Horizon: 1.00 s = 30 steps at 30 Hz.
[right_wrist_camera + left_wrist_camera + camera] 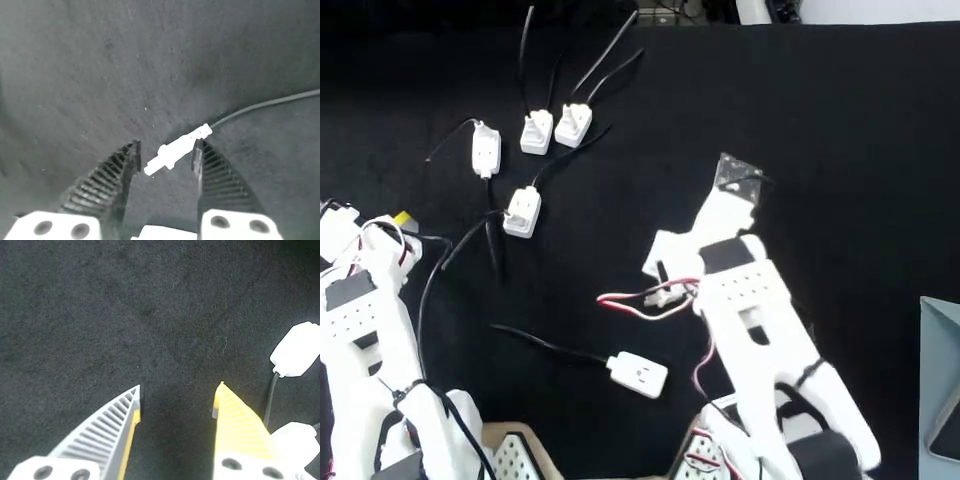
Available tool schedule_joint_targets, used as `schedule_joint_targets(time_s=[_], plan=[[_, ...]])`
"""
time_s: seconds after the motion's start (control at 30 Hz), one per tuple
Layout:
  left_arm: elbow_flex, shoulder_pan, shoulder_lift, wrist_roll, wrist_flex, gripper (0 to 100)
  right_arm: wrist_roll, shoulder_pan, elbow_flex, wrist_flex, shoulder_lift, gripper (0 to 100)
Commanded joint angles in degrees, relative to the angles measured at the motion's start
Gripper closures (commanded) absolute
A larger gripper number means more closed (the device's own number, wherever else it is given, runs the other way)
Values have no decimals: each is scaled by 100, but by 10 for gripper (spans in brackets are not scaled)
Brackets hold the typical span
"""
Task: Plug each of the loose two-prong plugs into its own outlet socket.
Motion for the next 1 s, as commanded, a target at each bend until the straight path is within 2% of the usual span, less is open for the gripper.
schedule_joint_targets(time_s=[0.0, 0.3, 0.57, 0.77, 0.97], plan=[[-84, -13, -141, 9, -105, 762, -211, -114, -224, -97, 303, 825], [-84, -4, -141, 9, -105, 762, -316, -123, -330, -290, 1314, 825], [-84, -4, -132, 9, -105, 762, -413, -519, -400, -308, 1402, 828], [127, -4, -141, 9, -527, 762, -413, -527, -330, -360, 1411, 828], [163, -4, -149, 9, -580, 762, -413, -519, -31, -738, 1411, 829]])
